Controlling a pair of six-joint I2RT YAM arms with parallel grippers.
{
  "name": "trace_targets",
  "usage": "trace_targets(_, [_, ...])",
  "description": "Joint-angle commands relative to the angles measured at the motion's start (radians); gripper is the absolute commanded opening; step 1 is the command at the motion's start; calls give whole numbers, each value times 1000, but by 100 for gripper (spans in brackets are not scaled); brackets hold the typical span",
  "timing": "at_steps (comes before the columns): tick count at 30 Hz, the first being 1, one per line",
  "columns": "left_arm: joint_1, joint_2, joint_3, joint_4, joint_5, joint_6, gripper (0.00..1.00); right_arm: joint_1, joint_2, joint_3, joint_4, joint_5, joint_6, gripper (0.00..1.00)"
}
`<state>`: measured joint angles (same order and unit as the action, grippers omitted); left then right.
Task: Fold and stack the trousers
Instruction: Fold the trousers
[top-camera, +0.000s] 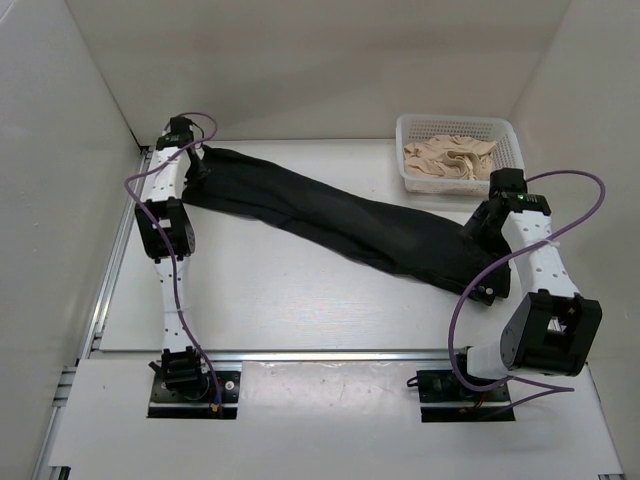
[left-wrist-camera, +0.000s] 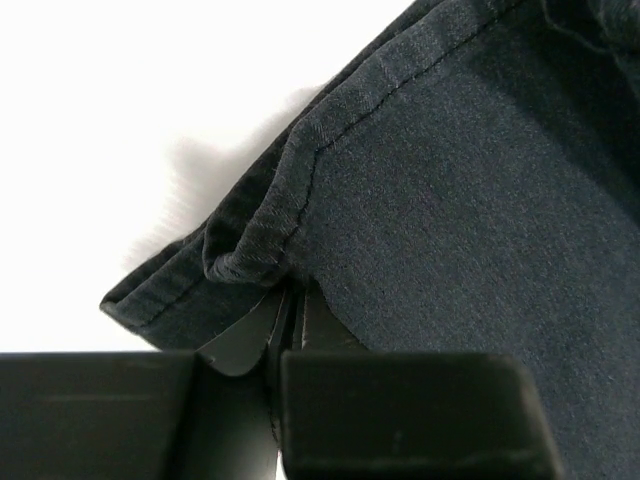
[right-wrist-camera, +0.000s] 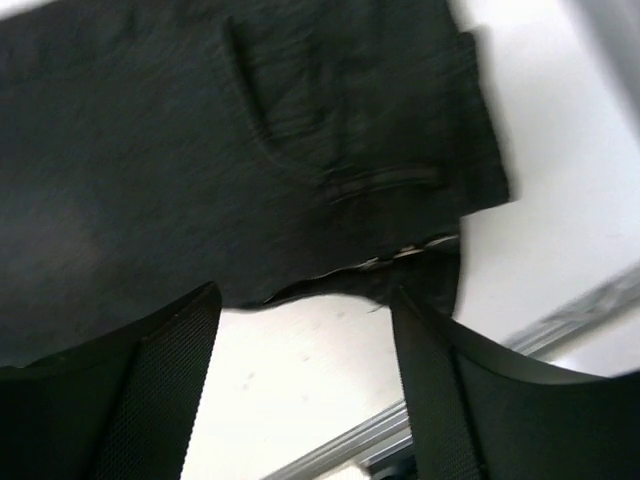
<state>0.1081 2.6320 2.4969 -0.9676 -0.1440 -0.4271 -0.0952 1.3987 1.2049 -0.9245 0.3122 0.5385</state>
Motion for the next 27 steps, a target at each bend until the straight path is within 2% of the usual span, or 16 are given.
trace_targets(1, [-4,-177,-4,6,-49,4,10,2,3,-65,22,-226,-11,73])
trace_targets(3, [-4,-202,14,6,-60,4,10,2,-15,-102,36,-345,18,73])
trace_targets(7, [-4,-233,23,6,-31,13,10,2,-43,-192,50,-426,78,77])
trace_targets(11, [-4,-242,14,6,-20,13,10,-9,-69,-266,61,-453,141,81])
trace_targets(17, [-4,-242,-4,6,-2,13,10,-135,-60,-387,185,-495,187,81])
trace_targets(23, [-4,-242,-15,6,7,13,10,-161,25,-387,318,-474,187,78])
trace_targets(26, [-4,-242,-35,6,7,22,10,-161,100,-367,357,-426,196,67])
trace_targets(27, [-4,-242,-35,6,7,22,10,-161,114,-367,368,-412,196,48])
